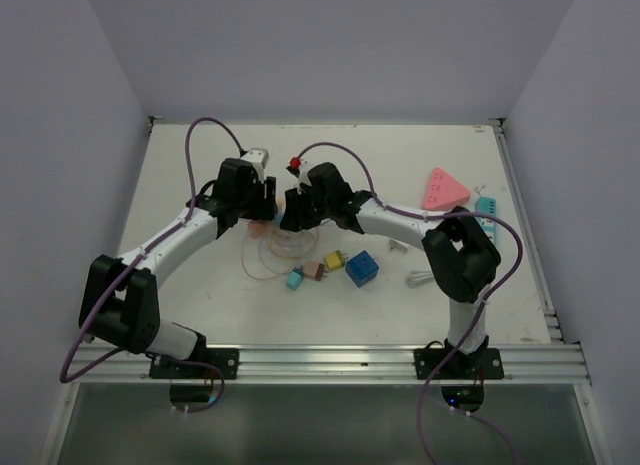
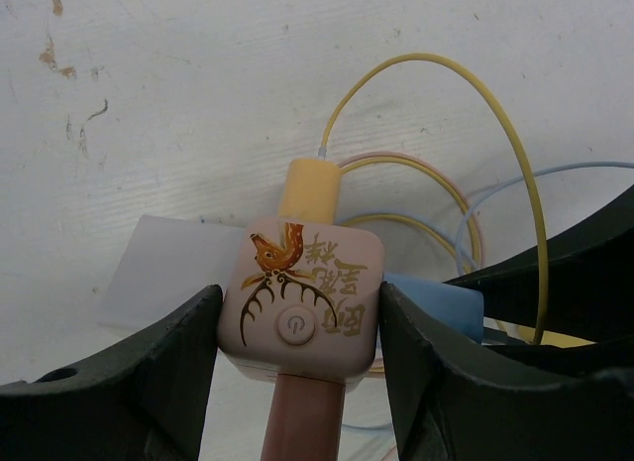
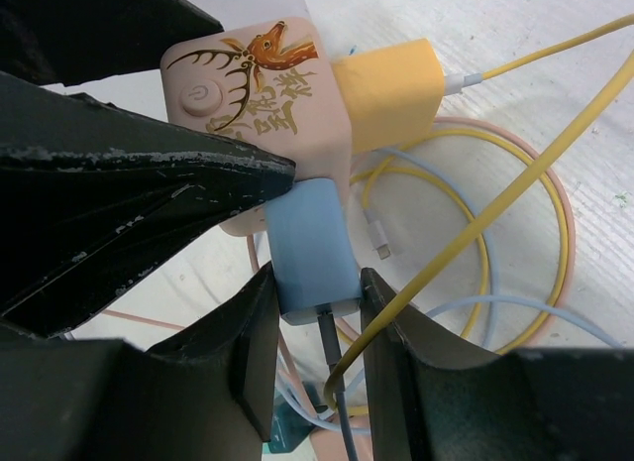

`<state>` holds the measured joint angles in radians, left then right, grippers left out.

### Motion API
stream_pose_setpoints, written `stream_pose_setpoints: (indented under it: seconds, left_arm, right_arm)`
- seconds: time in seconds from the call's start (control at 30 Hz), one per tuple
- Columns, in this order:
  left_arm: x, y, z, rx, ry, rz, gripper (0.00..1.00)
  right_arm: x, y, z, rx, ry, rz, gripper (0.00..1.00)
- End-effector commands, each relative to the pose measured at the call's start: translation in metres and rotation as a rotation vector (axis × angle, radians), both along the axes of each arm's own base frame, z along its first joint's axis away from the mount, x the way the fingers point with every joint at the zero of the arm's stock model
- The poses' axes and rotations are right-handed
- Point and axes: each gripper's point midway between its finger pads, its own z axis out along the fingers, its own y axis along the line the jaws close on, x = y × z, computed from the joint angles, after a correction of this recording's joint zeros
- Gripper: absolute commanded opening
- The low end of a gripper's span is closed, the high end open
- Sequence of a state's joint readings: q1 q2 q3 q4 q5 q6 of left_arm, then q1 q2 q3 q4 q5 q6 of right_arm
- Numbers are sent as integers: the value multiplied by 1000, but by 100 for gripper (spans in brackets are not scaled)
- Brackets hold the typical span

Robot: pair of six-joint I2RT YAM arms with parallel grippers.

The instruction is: Pull the plug off the socket

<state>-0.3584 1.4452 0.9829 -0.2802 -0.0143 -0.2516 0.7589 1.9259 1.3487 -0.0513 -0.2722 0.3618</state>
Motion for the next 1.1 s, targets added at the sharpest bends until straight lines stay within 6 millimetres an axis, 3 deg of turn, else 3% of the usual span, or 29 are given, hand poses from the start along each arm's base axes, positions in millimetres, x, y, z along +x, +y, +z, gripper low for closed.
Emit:
stream_pose_setpoints:
  seconds: [0.0,0.23,0.53,0.93,1.07]
  left_arm:
    - [30,25,32,63,-177,121,0]
    - [32,45,23,153,-185,193,0]
    - [33,57,19,213,-188,229,0]
    - [36,66,21,209,-191,274,0]
    - [34,60,24,179,-201,248,0]
  right_arm:
    - [-4,-3,40,67,-57,11,0]
    - [-17,-16,28,35,-13,-2,0]
    - [-28,-39,15,-8,48,-21,0]
    - [-41,-54,14,-3,82,-23,0]
    - [-43,-55,15,-4,81,-26,0]
